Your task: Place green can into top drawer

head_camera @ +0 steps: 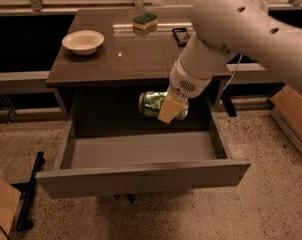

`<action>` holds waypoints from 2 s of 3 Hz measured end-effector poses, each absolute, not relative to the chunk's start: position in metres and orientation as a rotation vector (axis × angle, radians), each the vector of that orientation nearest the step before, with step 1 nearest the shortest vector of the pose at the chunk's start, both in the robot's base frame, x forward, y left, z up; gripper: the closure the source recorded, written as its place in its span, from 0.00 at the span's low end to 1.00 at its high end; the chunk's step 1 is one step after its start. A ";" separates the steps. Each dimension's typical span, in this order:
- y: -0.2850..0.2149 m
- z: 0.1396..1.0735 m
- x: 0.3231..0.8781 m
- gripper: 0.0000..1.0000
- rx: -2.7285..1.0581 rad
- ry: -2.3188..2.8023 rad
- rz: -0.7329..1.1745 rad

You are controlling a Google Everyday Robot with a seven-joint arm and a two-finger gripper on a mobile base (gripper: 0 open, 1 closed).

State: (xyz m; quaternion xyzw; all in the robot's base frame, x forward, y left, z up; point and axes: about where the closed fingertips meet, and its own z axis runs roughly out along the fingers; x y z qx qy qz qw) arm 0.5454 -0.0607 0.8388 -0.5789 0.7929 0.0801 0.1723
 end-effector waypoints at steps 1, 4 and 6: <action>-0.048 0.781 0.542 1.00 -1.664 2.284 0.290; -0.043 0.669 0.590 0.82 -1.534 2.363 0.414; -0.032 0.650 0.598 0.27 -1.454 2.368 0.492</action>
Offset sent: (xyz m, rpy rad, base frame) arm 0.0281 0.0222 -0.1567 0.0688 0.1199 -0.0601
